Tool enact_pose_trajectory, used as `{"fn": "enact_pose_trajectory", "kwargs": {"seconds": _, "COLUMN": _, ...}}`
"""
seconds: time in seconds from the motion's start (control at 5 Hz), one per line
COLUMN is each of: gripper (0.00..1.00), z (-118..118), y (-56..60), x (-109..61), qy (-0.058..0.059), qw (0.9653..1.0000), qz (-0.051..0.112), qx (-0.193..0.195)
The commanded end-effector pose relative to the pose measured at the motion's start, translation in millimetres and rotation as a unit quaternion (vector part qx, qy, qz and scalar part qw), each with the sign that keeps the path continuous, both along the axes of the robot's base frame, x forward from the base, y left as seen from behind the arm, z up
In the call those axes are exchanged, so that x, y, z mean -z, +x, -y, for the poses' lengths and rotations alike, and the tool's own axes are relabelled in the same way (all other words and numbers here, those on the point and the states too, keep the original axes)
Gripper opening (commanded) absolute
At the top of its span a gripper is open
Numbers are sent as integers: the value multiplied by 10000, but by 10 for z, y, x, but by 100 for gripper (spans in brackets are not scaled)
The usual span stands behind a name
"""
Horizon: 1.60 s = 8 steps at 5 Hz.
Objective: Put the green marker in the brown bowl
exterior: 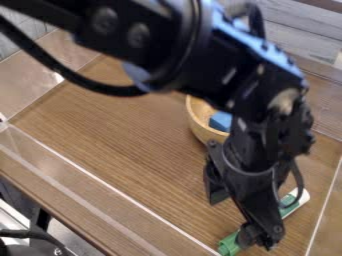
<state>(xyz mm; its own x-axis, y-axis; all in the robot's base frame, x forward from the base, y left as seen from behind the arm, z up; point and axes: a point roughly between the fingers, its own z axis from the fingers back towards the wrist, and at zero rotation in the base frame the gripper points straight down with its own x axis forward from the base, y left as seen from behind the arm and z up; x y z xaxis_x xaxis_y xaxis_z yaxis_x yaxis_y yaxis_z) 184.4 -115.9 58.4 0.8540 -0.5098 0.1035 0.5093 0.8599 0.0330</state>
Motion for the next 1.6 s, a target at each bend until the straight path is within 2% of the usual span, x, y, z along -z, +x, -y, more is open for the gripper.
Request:
{"fn": "enact_pose_trajectory", "kwargs": {"seconds": 0.0, "gripper": 100, "z": 67, "y": 52, "x": 45, "qy": -154, "qw": 9998, "qz": 123, "qx": 37}}
{"fn": "enact_pose_trajectory", "kwargs": {"seconds": 0.2, "gripper": 100, "z": 69, "y": 63, "x": 129, "qy": -229, "qw": 9997, "qz": 125, "qx": -33}}
{"fn": "enact_pose_trajectory", "kwargs": {"seconds": 0.4, "gripper": 0, "z": 64, "y": 79, "x": 176, "qy": -261, "qw": 9996, "qz": 122, "qx": -69}}
{"fn": "enact_pose_trajectory", "kwargs": {"seconds": 0.8, "gripper": 0, "z": 42, "y": 105, "x": 152, "qy": -285, "qw": 9995, "qz": 66, "qx": -88}}
{"fn": "enact_pose_trajectory", "kwargs": {"seconds": 1.4, "gripper": 0, "z": -18, "y": 128, "x": 55, "qy": -249, "qw": 9996, "qz": -54, "qx": -130}}
